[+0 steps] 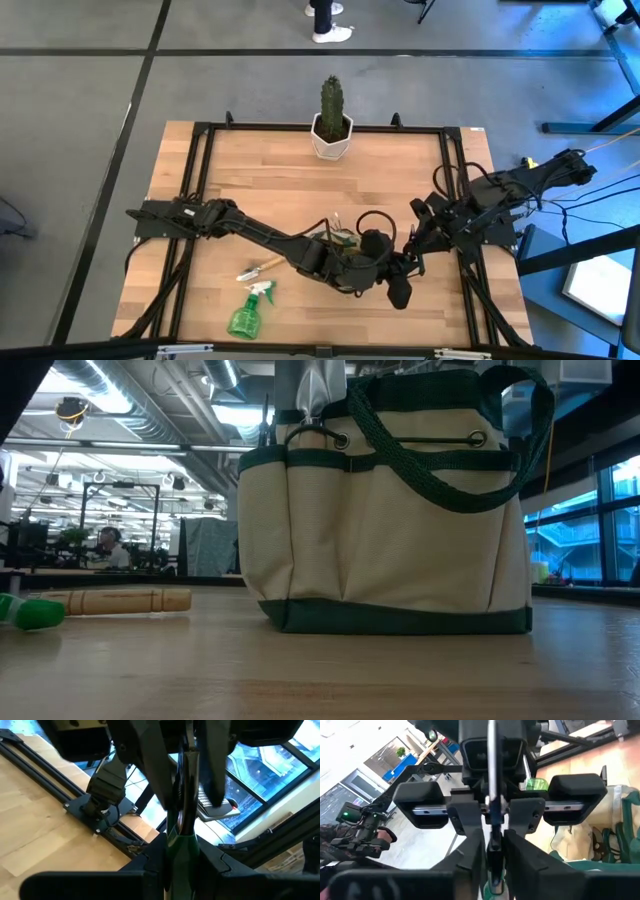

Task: Pick & Place Garden tools in Gardening bag
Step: Put the green fruit pruner into the green gardening bag

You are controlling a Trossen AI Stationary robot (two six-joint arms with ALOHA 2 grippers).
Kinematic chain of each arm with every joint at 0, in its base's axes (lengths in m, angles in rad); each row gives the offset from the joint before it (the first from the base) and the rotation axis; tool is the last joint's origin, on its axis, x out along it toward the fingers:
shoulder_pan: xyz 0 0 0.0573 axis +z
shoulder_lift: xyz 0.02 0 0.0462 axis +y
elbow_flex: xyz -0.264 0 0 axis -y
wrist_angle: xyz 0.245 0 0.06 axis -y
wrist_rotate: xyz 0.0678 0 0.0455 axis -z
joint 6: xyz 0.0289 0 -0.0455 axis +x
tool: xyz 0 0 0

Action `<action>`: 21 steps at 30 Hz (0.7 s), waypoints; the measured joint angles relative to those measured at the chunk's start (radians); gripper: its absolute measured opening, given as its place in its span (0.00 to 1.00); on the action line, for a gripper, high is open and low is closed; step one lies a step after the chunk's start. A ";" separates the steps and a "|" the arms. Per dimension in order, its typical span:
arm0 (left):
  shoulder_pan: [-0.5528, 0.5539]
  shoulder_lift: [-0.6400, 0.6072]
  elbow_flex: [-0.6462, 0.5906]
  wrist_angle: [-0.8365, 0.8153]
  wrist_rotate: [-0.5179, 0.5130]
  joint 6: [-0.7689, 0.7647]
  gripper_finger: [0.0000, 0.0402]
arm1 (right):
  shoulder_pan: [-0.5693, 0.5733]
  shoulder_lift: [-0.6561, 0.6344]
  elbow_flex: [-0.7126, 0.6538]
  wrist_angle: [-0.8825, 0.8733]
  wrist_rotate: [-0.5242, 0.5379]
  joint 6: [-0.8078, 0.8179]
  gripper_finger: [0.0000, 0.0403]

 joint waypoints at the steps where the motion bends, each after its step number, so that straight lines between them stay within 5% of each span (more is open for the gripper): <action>1: 0.000 0.000 0.000 0.000 0.000 0.000 0.14 | 0.000 0.006 0.000 0.001 -0.007 0.000 0.19; 5: -0.003 0.000 0.000 -0.002 0.016 -0.003 0.14 | 0.000 0.016 0.000 0.000 -0.030 -0.003 0.09; 16: -0.015 0.000 0.000 -0.007 0.056 -0.042 0.14 | 0.000 0.014 0.000 -0.020 -0.047 -0.030 0.08; 21: -0.031 0.001 0.008 0.025 0.093 -0.055 0.30 | 0.000 0.011 0.000 -0.040 -0.100 -0.051 0.08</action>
